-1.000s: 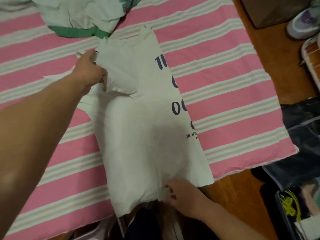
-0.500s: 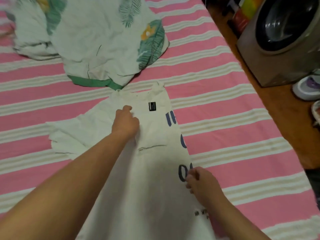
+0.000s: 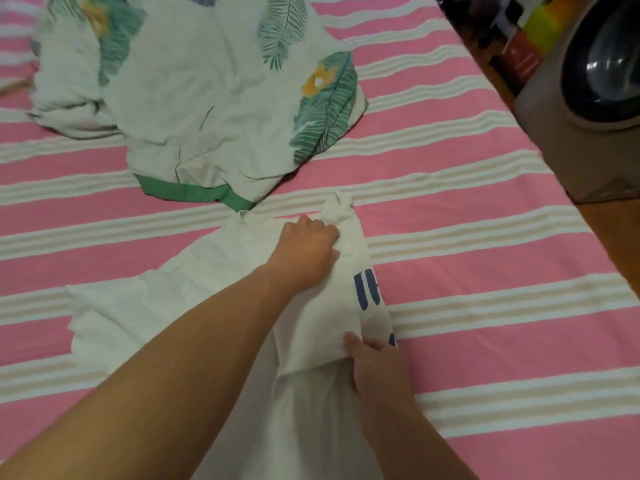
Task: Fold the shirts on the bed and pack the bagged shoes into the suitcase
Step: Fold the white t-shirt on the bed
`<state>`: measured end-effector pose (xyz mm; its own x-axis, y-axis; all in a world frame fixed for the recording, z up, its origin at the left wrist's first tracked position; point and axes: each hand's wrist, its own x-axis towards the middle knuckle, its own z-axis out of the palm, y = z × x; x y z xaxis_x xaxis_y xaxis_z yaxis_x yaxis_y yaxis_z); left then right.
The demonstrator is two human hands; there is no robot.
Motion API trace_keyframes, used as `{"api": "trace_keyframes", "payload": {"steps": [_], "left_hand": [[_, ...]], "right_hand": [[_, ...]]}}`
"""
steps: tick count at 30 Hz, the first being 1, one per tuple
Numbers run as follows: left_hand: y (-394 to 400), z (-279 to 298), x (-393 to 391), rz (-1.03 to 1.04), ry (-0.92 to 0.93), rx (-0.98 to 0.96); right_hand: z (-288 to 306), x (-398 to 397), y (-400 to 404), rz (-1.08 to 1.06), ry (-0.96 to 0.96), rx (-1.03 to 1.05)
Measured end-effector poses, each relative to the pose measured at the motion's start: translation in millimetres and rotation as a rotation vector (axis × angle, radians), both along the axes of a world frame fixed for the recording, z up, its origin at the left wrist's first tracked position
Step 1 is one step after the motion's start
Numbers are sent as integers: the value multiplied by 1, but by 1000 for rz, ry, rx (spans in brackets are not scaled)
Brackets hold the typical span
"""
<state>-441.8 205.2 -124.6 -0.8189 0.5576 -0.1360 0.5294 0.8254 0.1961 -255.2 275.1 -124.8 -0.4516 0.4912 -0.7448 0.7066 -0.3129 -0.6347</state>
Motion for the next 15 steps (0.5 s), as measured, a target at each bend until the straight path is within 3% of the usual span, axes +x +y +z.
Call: {"api": "trace_keyframes", "payload": {"steps": [4, 9, 12, 15], "left_hand": [[2, -4, -17, 227, -24, 122], [-20, 0, 0, 424, 13, 348], [-74, -6, 22, 667, 34, 363], [-152, -13, 50, 879, 80, 230]], "right_hand": [[11, -5, 13, 98, 36, 343], [9, -12, 38, 293, -131, 598], [11, -28, 38, 407, 45, 890], [4, -61, 18, 770, 335, 1090]]}}
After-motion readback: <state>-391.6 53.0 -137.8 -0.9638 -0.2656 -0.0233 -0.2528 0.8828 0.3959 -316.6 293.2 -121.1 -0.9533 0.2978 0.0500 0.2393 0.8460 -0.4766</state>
